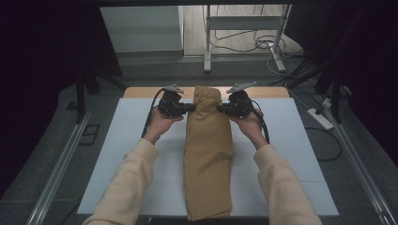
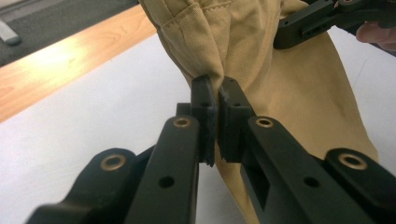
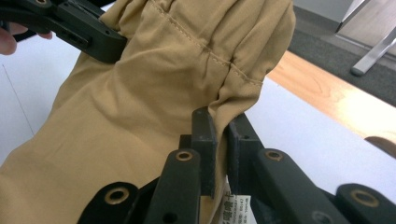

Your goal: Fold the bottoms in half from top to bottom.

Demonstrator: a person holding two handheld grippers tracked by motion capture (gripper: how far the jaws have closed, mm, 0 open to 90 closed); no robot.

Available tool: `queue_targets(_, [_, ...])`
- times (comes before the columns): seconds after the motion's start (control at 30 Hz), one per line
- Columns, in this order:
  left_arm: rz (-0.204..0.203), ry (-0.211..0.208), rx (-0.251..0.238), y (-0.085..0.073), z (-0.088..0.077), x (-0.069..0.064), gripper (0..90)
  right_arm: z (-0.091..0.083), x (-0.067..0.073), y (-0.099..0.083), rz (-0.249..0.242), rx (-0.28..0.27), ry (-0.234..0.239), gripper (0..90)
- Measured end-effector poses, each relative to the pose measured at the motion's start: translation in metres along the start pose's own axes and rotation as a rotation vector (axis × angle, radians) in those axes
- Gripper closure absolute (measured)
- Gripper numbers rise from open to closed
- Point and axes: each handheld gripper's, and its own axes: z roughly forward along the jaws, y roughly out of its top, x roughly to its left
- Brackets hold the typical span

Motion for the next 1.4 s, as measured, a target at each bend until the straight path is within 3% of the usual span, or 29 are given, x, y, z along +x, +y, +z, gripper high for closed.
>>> queue_targets(0.2, [-0.001,0.001,0.008,-0.001,0.006,0.002,86.1,0.006,-0.003,-0.007,0.011,0.017,-0.004,83.3])
queue_targets(0.43, [-0.003,0.013,-0.001,-0.001,0.009,0.007,86.1,0.009,-0.004,-0.006,-0.010,0.005,-0.019,83.3])
queue_targets(0.67, [0.015,0.025,-0.027,0.012,0.004,0.013,86.0,0.007,-0.011,0.005,-0.020,-0.031,-0.034,83.4])
queue_targets(0.97, [0.013,0.013,-0.007,-0.002,0.013,0.014,86.0,0.015,-0.010,-0.006,-0.017,-0.010,-0.022,83.3])
queue_targets(1.4, [0.031,-0.008,-0.020,-0.015,0.012,0.003,85.9,0.012,-0.003,-0.023,-0.021,-0.024,-0.013,83.3])
